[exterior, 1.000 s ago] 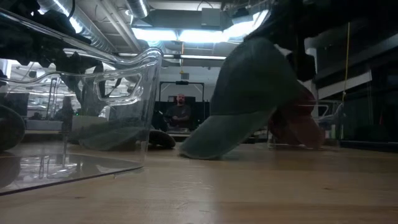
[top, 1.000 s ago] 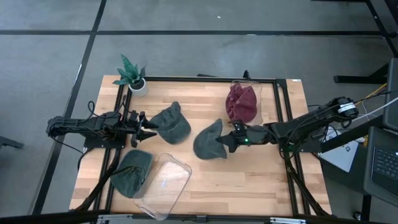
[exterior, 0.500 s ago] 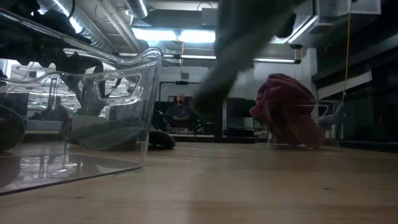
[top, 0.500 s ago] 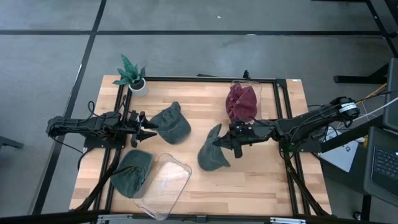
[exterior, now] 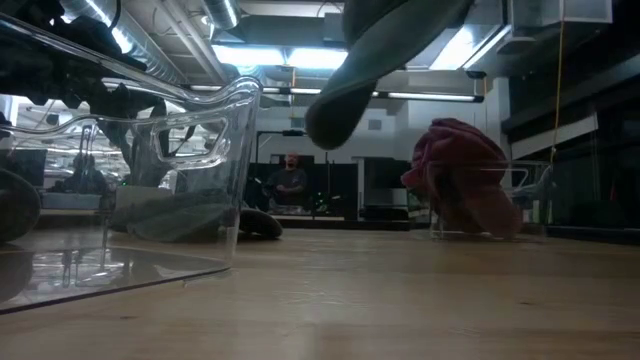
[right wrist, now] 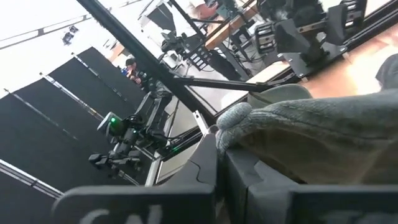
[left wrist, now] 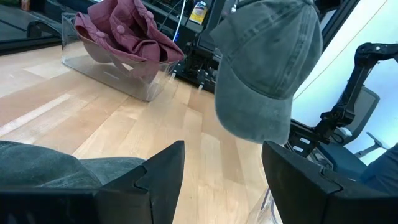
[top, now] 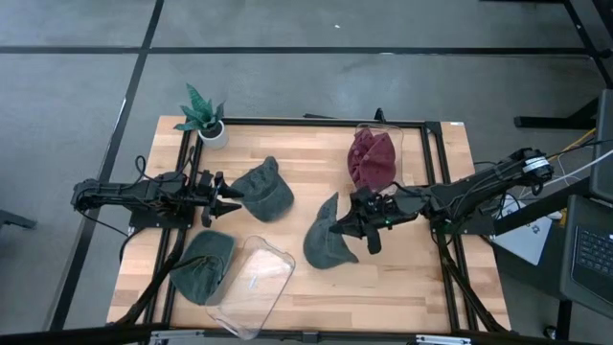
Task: Pick & Place hat
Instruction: Put the top right black cap into the bottom transparent bin
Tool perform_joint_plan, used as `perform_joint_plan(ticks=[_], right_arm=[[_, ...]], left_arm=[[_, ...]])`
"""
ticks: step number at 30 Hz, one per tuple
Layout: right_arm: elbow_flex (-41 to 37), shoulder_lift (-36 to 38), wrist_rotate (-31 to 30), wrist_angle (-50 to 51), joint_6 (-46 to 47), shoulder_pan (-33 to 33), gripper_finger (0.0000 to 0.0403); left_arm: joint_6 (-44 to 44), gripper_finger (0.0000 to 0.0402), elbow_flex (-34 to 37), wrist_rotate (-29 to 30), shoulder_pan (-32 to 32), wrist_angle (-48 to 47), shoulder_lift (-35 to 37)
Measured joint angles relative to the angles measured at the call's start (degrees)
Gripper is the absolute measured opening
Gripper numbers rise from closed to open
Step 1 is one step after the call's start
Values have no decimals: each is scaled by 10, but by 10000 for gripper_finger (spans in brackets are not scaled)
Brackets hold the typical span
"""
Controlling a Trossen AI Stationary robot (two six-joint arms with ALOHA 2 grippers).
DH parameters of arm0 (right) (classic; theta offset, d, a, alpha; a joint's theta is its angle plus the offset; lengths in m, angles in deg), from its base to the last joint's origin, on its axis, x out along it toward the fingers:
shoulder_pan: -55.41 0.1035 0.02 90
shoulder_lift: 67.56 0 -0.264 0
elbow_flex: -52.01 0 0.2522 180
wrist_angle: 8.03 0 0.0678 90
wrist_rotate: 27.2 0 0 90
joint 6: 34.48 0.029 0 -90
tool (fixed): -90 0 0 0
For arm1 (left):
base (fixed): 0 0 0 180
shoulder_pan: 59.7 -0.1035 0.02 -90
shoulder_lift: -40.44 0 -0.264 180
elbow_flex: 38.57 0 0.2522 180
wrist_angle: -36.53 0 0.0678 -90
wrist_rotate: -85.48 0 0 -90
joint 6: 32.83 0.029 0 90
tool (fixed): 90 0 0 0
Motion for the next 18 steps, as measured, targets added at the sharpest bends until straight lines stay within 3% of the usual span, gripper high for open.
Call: perform_joint_plan(ticks=[18], right_arm=[[0, 0, -57, -96, -27, 28, 6]], left_arm=[[0, 210, 0, 0, 0, 0, 0]])
